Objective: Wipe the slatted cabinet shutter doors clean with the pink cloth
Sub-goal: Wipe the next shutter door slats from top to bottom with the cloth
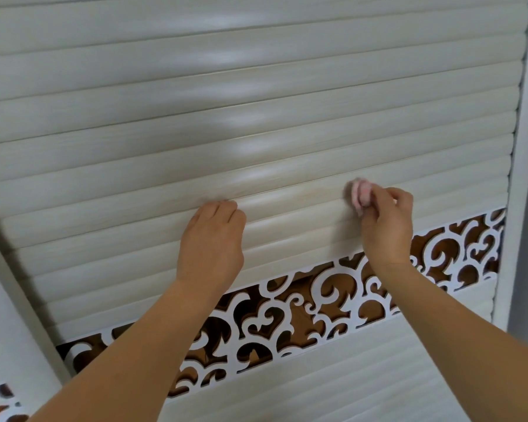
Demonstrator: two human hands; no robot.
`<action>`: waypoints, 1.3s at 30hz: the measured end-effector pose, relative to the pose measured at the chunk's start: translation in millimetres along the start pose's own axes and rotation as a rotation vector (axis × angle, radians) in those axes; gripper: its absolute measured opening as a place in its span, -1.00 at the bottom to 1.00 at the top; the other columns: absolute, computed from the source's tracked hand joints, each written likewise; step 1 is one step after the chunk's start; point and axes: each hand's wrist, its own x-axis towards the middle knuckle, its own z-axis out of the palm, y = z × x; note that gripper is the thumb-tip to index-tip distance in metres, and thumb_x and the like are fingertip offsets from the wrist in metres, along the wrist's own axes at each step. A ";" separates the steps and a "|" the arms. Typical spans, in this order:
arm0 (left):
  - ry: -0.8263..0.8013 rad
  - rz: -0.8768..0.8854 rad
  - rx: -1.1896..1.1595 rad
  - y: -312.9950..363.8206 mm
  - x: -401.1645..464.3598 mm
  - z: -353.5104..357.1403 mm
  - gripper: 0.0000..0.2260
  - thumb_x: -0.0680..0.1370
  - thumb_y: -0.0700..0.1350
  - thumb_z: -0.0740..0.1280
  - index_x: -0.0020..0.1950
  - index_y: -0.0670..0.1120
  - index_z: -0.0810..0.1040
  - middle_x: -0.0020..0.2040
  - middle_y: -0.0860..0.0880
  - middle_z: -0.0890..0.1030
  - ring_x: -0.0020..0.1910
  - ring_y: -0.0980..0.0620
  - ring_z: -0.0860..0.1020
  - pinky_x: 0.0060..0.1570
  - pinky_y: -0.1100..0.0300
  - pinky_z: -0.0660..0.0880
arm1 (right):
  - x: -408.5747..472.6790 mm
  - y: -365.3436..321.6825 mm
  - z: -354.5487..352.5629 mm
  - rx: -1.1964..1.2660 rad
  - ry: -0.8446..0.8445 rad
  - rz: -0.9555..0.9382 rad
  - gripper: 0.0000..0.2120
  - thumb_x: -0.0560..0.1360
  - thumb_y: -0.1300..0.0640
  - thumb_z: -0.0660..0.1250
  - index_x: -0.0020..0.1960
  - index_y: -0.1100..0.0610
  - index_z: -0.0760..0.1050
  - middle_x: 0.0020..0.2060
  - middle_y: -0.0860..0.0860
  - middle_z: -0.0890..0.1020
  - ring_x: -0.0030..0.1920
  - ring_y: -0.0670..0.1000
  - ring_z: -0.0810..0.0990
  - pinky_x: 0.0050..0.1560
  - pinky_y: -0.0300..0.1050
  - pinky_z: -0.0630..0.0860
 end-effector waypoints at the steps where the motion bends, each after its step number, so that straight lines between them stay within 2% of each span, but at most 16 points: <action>1: -0.002 -0.003 0.000 0.5 0.4 0.3 -0.67 0.29 -0.35 -0.06 -0.29 -0.23 0.49 -0.16 -0.19 0.60 -0.11 -0.22 0.56 -0.16 -0.05 0.56 | -1.0 -4.6 0.2 0.019 0.003 0.024 -0.78 0.61 0.11 0.20 0.23 0.12 0.46 0.09 -0.09 0.47 -0.07 -0.20 0.50 -0.05 -0.41 0.37; 3: 0.000 -0.004 0.008 1.0 1.0 0.7 -0.68 0.30 -0.35 -0.06 -0.29 -0.23 0.49 -0.15 -0.19 0.60 -0.12 -0.22 0.56 -0.16 -0.04 0.56 | -1.4 -11.3 5.2 0.133 0.077 0.151 -0.73 0.59 0.10 0.24 0.28 0.09 0.45 0.11 -0.06 0.50 0.00 -0.12 0.50 0.03 -0.35 0.38; 5: 0.008 0.000 0.009 0.7 1.0 0.9 -0.68 0.30 -0.34 -0.06 -0.29 -0.23 0.49 -0.14 -0.19 0.61 -0.10 -0.22 0.56 -0.14 -0.04 0.56 | -4.6 -24.7 12.9 0.215 0.123 0.288 -0.72 0.57 0.07 0.27 0.27 0.05 0.49 0.05 -0.10 0.53 0.10 -0.03 0.50 0.19 -0.13 0.41; 7: 0.013 0.003 0.001 0.0 0.5 2.0 -0.68 0.29 -0.34 -0.07 -0.29 -0.22 0.48 -0.14 -0.19 0.60 -0.11 -0.21 0.55 -0.14 -0.05 0.56 | -12.5 -40.8 22.4 0.253 0.115 0.341 -0.71 0.56 0.07 0.28 0.27 0.04 0.51 0.00 -0.09 0.48 0.11 0.02 0.47 0.19 -0.05 0.40; 9: 0.023 0.008 -0.007 -1.4 0.6 3.6 -0.69 0.28 -0.35 -0.06 -0.30 -0.21 0.47 -0.14 -0.19 0.60 -0.12 -0.21 0.55 -0.12 -0.04 0.56 | -24.2 -58.1 34.7 0.298 0.083 0.266 -0.71 0.57 0.09 0.28 0.28 0.03 0.51 0.00 -0.05 0.45 0.05 0.01 0.49 0.07 -0.18 0.42; 13: 0.021 0.022 -0.009 -3.9 -0.3 4.7 -0.70 0.27 -0.34 -0.05 -0.29 -0.21 0.46 -0.11 -0.20 0.59 -0.10 -0.23 0.55 -0.13 -0.04 0.55 | -52.9 -84.1 57.0 0.332 -0.021 0.100 -0.82 0.57 0.05 0.28 0.15 -0.01 0.57 -0.16 -0.19 0.41 -0.21 -0.26 0.47 -0.17 -0.49 0.32; 16: 0.020 0.025 -0.004 -3.9 0.1 4.0 -0.72 0.28 -0.34 -0.03 -0.29 -0.22 0.47 -0.08 -0.21 0.61 -0.07 -0.23 0.57 -0.12 -0.03 0.56 | -63.7 -95.9 54.7 0.249 -0.101 -0.117 -0.84 0.53 0.07 0.34 0.10 -0.01 0.59 -0.16 -0.13 0.45 -0.23 -0.12 0.48 -0.25 -0.20 0.42; 19: 0.023 0.029 0.000 -4.6 -1.1 4.2 -0.72 0.29 -0.35 -0.02 -0.28 -0.22 0.48 -0.07 -0.21 0.61 -0.04 -0.23 0.57 -0.08 -0.05 0.55 | -51.4 -87.4 47.9 0.077 -0.085 -0.343 -0.83 0.40 0.16 0.45 -0.01 0.08 0.64 -0.21 0.07 0.54 -0.36 0.04 0.49 -0.43 -0.20 0.37; 21: 0.026 0.030 0.002 -5.0 -1.8 4.5 -0.71 0.28 -0.36 -0.03 -0.28 -0.23 0.48 -0.06 -0.22 0.61 -0.03 -0.23 0.57 -0.05 -0.07 0.55 | -39.5 -80.1 39.2 0.023 -0.098 -0.317 -0.86 0.45 0.14 0.42 0.01 0.07 0.63 -0.13 0.12 0.56 -0.34 0.07 0.50 -0.38 -0.19 0.36; 24: 0.018 0.026 0.010 -4.7 -2.5 4.3 -0.70 0.28 -0.37 -0.03 -0.29 -0.22 0.48 -0.07 -0.21 0.61 -0.03 -0.22 0.57 -0.05 -0.06 0.55 | -15.0 -58.1 23.6 -0.012 -0.079 -0.068 -0.79 0.56 0.05 0.28 0.17 -0.01 0.57 0.06 0.08 0.52 -0.22 0.01 0.45 -0.20 -0.18 0.32; 26: 0.018 0.030 0.015 -4.3 -2.2 4.9 -0.71 0.28 -0.38 -0.02 -0.28 -0.22 0.48 -0.07 -0.21 0.61 -0.03 -0.22 0.57 -0.04 -0.07 0.55 | 3.5 -40.2 12.1 -0.059 -0.039 0.050 -0.77 0.56 0.03 0.28 0.20 -0.01 0.55 0.07 0.07 0.48 -0.14 0.03 0.47 -0.14 -0.15 0.37; 29: 0.015 0.026 0.010 -4.6 -3.1 6.4 -0.70 0.29 -0.38 -0.02 -0.26 -0.23 0.50 -0.07 -0.22 0.60 -0.02 -0.24 0.57 -0.03 -0.11 0.55 | 24.4 -23.9 3.5 -0.049 0.063 0.075 -0.77 0.51 0.13 0.36 0.15 0.14 0.56 0.15 0.11 0.44 0.10 0.14 0.46 0.04 0.05 0.50; 30: 0.013 0.025 0.005 -4.5 -3.5 6.6 -0.70 0.30 -0.38 -0.02 -0.26 -0.23 0.50 -0.06 -0.23 0.60 -0.01 -0.24 0.56 -0.03 -0.11 0.55 | 27.5 -22.2 3.3 -0.016 0.067 0.069 -0.78 0.52 0.15 0.35 0.14 0.18 0.55 0.19 0.11 0.44 0.14 0.14 0.45 0.09 0.03 0.50; 32: 0.003 0.028 -0.009 -4.6 -4.4 5.5 -0.69 0.30 -0.38 -0.03 -0.26 -0.24 0.50 -0.04 -0.23 0.61 0.02 -0.24 0.57 -0.01 -0.11 0.55 | 26.9 -23.7 8.3 -0.054 0.030 0.039 -0.80 0.57 0.17 0.26 0.15 0.19 0.53 0.18 0.12 0.50 0.14 0.13 0.47 0.04 -0.12 0.43; 34: -0.010 0.037 -0.028 -5.3 -5.4 2.8 -0.70 0.30 -0.37 -0.03 -0.26 -0.23 0.49 -0.01 -0.24 0.61 0.04 -0.24 0.57 0.01 -0.10 0.54 | 18.8 -31.1 14.7 -0.115 0.027 -0.029 -0.80 0.59 0.19 0.20 0.14 0.18 0.53 0.06 0.12 0.58 0.09 0.14 0.48 -0.09 -0.16 0.35; 39: 0.035 0.026 -0.050 -17.8 -16.4 -9.9 -0.75 0.33 -0.35 0.01 -0.31 -0.17 0.46 0.02 -0.20 0.61 0.06 -0.19 0.57 0.13 -0.03 0.43 | -21.5 -73.3 32.6 0.006 0.046 -0.248 -0.79 0.49 0.34 0.31 0.12 0.27 0.51 -0.15 0.17 0.63 -0.15 0.18 0.56 -0.23 0.01 0.51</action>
